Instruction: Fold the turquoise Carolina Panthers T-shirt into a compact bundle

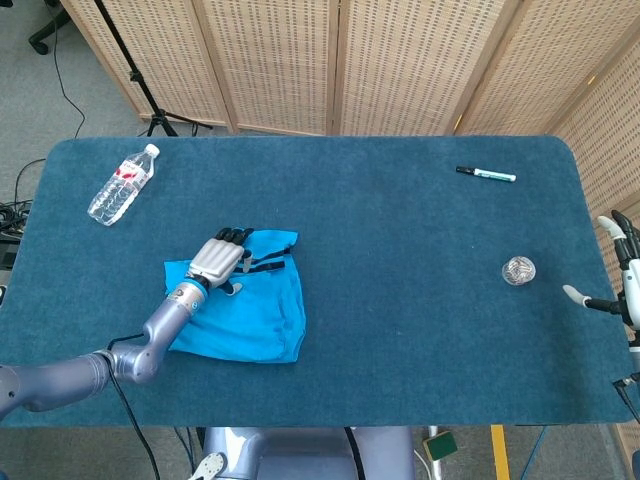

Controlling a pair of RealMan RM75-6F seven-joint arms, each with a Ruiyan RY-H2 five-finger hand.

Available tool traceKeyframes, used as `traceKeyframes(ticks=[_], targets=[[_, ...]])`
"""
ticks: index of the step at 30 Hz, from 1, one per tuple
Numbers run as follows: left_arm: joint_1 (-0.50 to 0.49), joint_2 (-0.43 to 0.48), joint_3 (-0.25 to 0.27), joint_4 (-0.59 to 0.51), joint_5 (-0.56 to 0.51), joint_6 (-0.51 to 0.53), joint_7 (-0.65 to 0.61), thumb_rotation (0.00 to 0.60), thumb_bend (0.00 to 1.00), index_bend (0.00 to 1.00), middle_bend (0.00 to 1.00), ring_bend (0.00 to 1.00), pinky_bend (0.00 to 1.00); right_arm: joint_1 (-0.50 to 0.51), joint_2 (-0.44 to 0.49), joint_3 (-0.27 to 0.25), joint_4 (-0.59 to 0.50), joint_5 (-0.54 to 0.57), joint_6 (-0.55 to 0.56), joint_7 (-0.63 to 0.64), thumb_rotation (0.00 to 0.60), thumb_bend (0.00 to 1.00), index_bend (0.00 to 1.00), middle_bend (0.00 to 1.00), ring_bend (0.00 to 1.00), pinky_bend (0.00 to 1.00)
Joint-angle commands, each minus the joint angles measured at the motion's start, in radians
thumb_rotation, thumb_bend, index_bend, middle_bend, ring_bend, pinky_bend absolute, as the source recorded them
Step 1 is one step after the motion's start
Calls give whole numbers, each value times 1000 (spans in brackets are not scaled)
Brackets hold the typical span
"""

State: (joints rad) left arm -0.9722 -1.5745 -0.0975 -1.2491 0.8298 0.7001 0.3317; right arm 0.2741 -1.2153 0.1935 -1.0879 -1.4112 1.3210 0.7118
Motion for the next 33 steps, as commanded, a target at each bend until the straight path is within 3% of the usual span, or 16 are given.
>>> traceKeyframes(ticks=[1,23,27,33], targets=[[0,-6,2,8,1,6,7,600,248,526,0,0,0,0,0,0,0,0,-1,0,600,0,0,0,0,0],[-18,-51,2,46,-39,-24,59,600,273,537,0,0,0,3,0,3,13,6,-12,17,600,0,0,0,0,0],[-16,-55,1,46,-38,-14,62,600,350,618,0,0,0,3,-1,3,15,6,-13,18,600,0,0,0,0,0],[-12,-58,3,50,-40,-11,66,600,384,693,0,0,0,2,0,3,14,5,-10,19,600,0,0,0,0,0]])
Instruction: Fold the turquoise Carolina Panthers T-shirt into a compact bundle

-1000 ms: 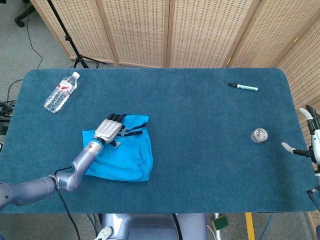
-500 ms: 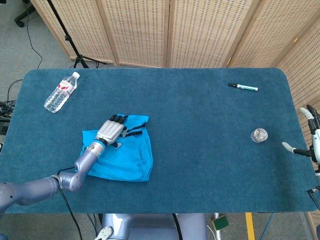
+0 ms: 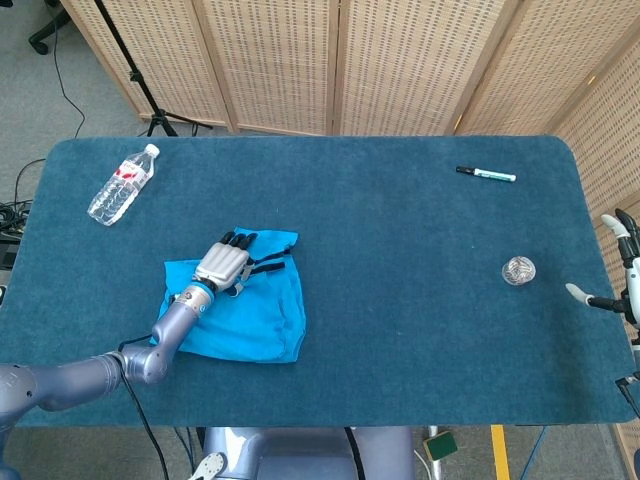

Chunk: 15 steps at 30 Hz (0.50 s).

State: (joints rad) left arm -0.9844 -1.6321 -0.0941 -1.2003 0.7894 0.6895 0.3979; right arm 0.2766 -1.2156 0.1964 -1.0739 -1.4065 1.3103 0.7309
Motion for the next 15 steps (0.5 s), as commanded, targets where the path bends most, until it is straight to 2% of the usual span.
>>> traceKeyframes(ticks=[1,15], targets=[[1,-1,-1,2,2,0,-1,600,395,701,0,0,0,-1,0,0,-1,1,1,0,600,0,0,0,0,0],[19,-17,-15,26,56,31,-32,600,521,729,0,0,0,-2,1,-1,-3,-1,1,-1,600,0,0,0,0,0]])
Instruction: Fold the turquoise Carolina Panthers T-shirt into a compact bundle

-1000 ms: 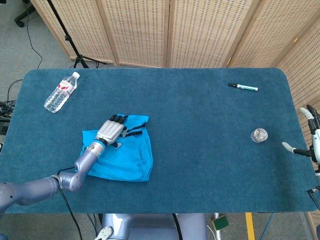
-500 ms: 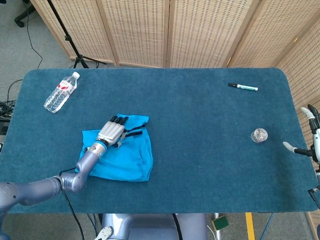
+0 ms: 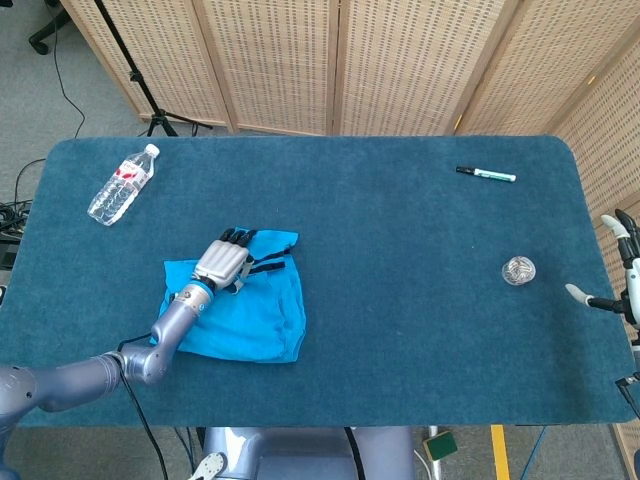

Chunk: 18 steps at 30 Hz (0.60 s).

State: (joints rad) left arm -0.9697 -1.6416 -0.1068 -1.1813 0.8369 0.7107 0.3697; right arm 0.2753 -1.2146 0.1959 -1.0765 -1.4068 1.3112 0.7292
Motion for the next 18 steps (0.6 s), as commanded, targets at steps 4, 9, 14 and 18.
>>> traceKeyframes(ticks=[4,9,14,18], targets=[[10,-21,-10,18,45,24,-25,600,529,776,0,0,0,-1,1,1,0,1,1,2,600,0,0,0,0,0],[15,-40,-17,39,140,59,-63,600,526,826,0,0,0,-1,1,1,2,2,0,3,600,0,0,0,0,0],[18,-51,-22,59,217,87,-104,600,521,830,0,0,0,-1,1,2,3,3,0,6,600,0,0,0,0,0],[18,-62,-28,75,248,100,-120,600,523,832,0,0,0,-1,1,2,3,2,0,7,600,0,0,0,0,0]])
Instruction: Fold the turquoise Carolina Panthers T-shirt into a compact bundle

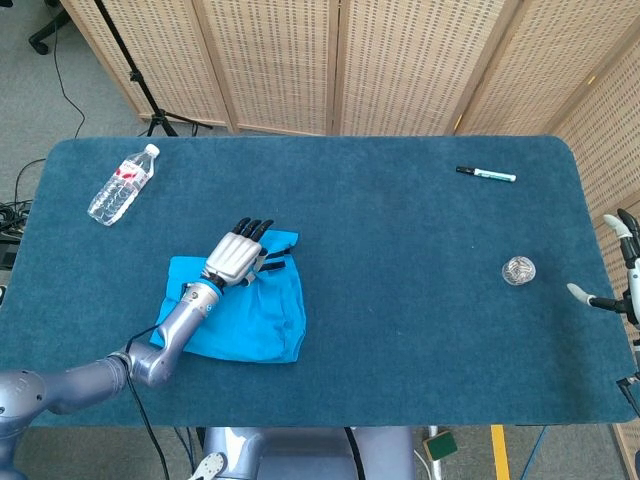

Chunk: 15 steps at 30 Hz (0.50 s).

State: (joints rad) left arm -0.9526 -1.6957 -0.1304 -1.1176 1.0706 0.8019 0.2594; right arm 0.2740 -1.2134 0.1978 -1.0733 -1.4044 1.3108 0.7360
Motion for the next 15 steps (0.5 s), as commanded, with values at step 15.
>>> traceKeyframes(ticks=[15], targets=[[-10,-115,-66,132,-9,29,-1,600,565,840,0,0,0,-1,1,1,4,2,-2,7,600,0,0,0,0,0]])
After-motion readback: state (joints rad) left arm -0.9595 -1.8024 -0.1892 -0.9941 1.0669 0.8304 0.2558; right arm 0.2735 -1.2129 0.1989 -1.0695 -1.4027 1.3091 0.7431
